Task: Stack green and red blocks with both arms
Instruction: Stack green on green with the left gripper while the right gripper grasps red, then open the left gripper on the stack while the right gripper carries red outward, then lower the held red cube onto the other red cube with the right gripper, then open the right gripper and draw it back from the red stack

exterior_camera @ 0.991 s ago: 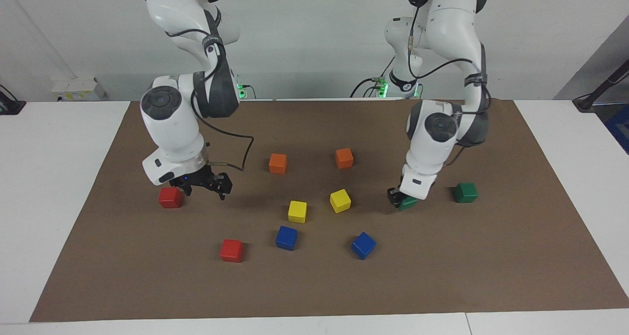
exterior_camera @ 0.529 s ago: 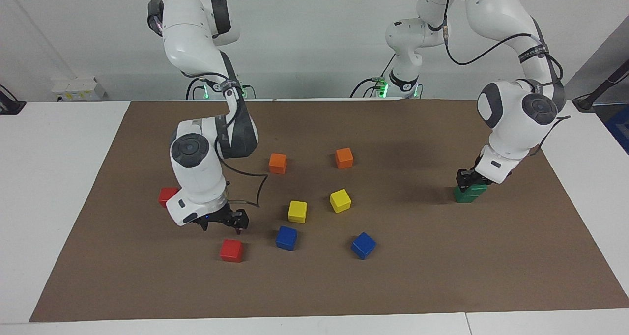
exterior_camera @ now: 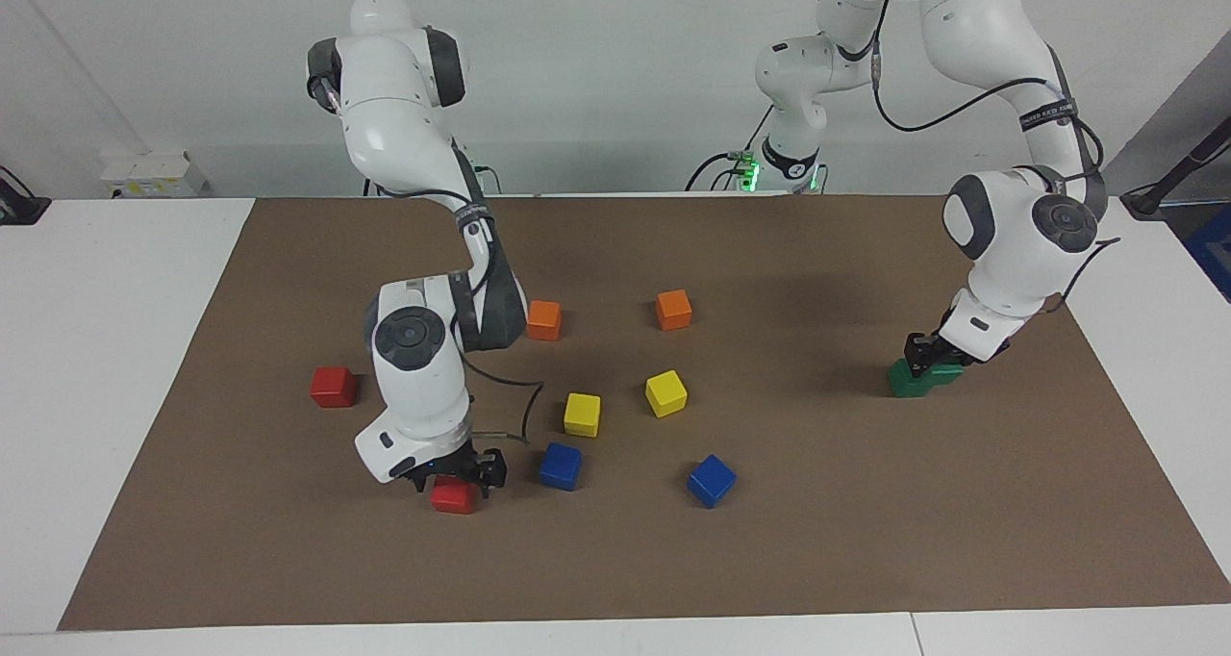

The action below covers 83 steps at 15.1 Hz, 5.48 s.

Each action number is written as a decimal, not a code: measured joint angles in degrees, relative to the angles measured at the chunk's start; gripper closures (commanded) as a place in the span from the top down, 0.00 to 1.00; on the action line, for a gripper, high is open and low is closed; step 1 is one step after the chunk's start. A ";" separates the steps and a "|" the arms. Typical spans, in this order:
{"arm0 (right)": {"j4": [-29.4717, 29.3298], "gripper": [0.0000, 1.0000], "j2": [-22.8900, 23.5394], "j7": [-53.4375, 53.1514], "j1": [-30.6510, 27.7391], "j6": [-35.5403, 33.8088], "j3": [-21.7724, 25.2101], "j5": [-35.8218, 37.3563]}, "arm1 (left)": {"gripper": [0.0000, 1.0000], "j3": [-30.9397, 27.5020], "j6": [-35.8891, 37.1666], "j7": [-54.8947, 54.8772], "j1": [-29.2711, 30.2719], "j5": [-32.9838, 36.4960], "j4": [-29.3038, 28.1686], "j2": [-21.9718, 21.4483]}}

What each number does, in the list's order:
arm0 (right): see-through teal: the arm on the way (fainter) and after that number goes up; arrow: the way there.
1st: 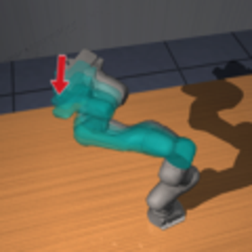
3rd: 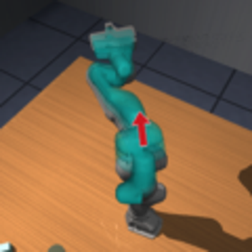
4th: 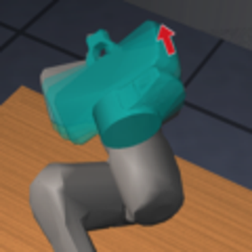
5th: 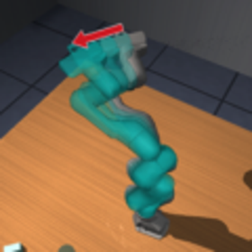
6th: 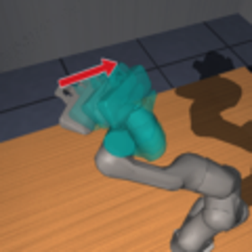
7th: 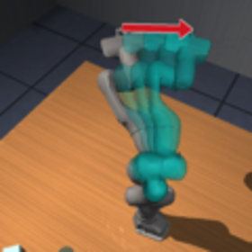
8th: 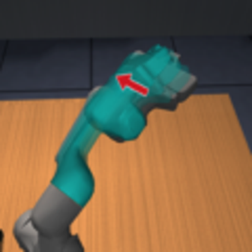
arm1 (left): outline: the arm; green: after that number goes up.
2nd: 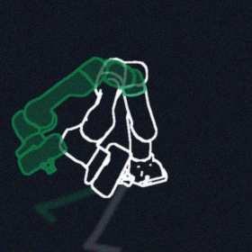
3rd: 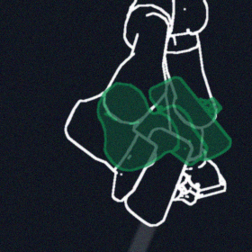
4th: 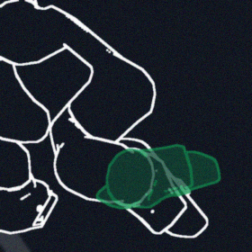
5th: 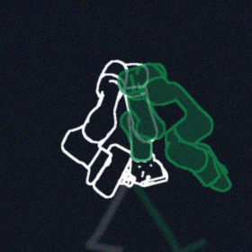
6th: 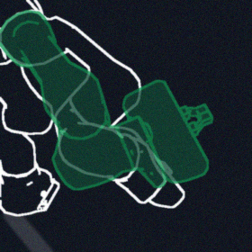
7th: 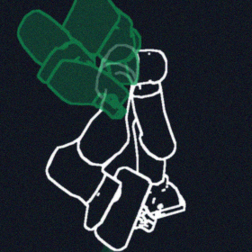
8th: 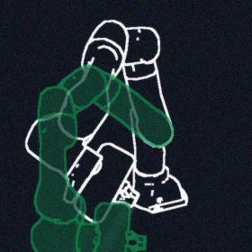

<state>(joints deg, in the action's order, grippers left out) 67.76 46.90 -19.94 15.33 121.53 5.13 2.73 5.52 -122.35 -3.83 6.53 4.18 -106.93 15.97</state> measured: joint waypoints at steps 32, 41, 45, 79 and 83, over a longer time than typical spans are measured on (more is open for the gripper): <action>43.30 0.00 -31.24 18.67 -14.50 9.98 0.64 -0.31 | 1.00 1.79 23.39 -1.80 -0.42 -0.93 3.57 -20.42; 48.18 0.00 -33.45 21.86 -16.02 14.54 0.61 -0.31 | 1.00 -1.12 23.15 -1.00 -3.28 -3.78 8.45 -18.53; 48.47 0.00 -33.66 21.74 -16.23 14.59 0.61 -0.40 | 1.00 -1.32 24.76 1.16 -5.33 -3.78 9.30 -17.53; 28.92 1.00 -44.48 18.93 -14.87 -18.53 -5.25 -0.47 | 1.00 -0.83 24.54 1.65 -6.06 -3.78 11.76 -17.91; 28.72 1.00 -46.46 20.64 -15.08 -22.79 -5.73 -0.47 | 1.00 -0.83 24.54 1.65 -6.06 -3.78 11.76 -17.91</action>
<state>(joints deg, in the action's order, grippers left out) 96.48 0.44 0.71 0.25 98.74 -0.60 2.26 4.69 -97.81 -2.18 0.46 0.40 -95.17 -1.94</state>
